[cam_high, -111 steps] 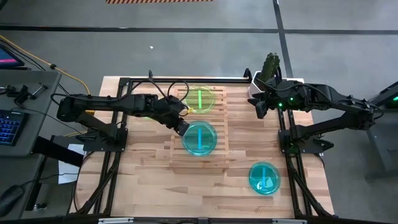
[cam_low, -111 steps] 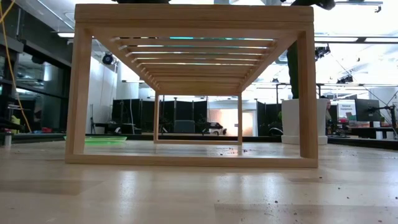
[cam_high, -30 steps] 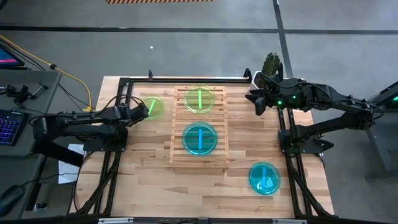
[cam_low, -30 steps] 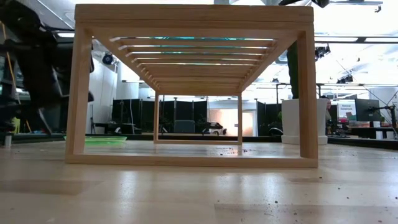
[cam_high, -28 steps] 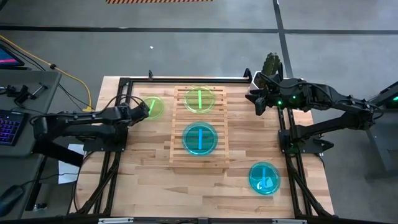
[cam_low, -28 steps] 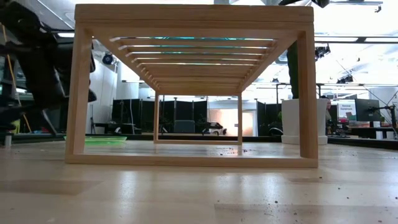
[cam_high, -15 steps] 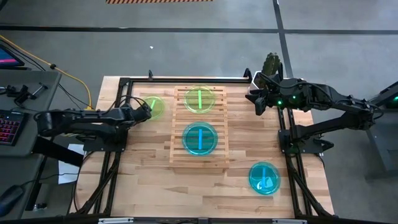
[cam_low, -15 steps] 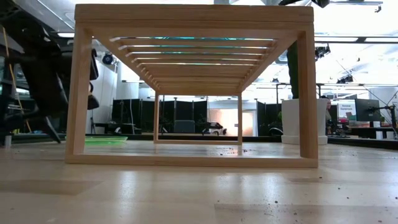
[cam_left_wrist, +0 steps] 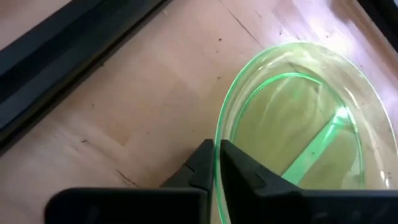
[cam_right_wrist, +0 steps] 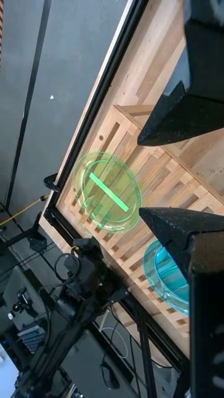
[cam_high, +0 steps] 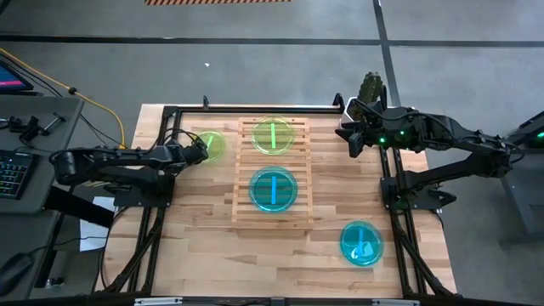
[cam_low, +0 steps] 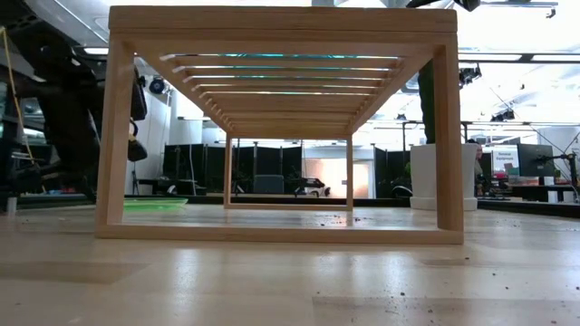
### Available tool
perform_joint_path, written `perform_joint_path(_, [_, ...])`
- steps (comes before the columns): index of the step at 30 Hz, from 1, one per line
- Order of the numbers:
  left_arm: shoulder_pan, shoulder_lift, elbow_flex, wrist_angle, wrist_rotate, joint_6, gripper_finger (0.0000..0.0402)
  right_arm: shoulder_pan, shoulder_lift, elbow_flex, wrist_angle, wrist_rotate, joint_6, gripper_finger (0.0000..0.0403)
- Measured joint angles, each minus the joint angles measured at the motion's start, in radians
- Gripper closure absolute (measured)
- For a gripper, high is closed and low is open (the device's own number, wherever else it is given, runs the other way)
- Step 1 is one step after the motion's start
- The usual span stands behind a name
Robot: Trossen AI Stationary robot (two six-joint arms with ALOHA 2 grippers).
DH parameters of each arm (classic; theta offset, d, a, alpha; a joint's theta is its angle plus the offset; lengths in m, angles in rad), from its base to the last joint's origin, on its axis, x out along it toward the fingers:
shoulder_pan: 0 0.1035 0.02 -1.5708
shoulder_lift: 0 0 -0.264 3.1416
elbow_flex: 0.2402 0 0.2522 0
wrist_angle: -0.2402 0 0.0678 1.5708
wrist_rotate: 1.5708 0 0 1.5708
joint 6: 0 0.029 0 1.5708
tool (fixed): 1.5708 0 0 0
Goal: Place and stack plates onto a shelf
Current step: Stack the green plate on the green plate on the shelf
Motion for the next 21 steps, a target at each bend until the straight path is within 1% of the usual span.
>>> perform_joint_path(3, [0.009, -0.023, 0.000, 0.007, -0.013, 0.012, 0.0393, 0.000, 0.000, 0.000, 0.000, 0.000, 0.000, 0.0249])
perform_joint_path(6, [0.019, -0.075, -0.007, -0.004, -0.021, 0.054, 0.0400, 0.000, 0.000, 0.000, 0.000, 0.000, 0.000, 0.0249])
perform_joint_path(10, [0.032, -0.181, -0.006, -0.006, -0.051, 0.081, 0.0401, 0.000, 0.000, 0.000, 0.000, 0.000, 0.000, 0.0249])
perform_joint_path(16, [0.068, -0.364, -0.006, 0.011, -0.110, 0.078, 0.0401, 0.000, 0.000, 0.000, 0.000, 0.000, 0.009, 0.0249])
perform_joint_path(19, [0.094, -0.445, -0.005, 0.078, -0.123, 0.104, 0.0401, 0.000, 0.000, 0.000, 0.000, 0.000, 0.019, 0.0249])
perform_joint_path(21, [0.114, -0.485, 0.008, 0.136, -0.127, 0.165, 0.0401, 0.000, 0.000, 0.000, 0.000, 0.000, 0.020, 0.0249])
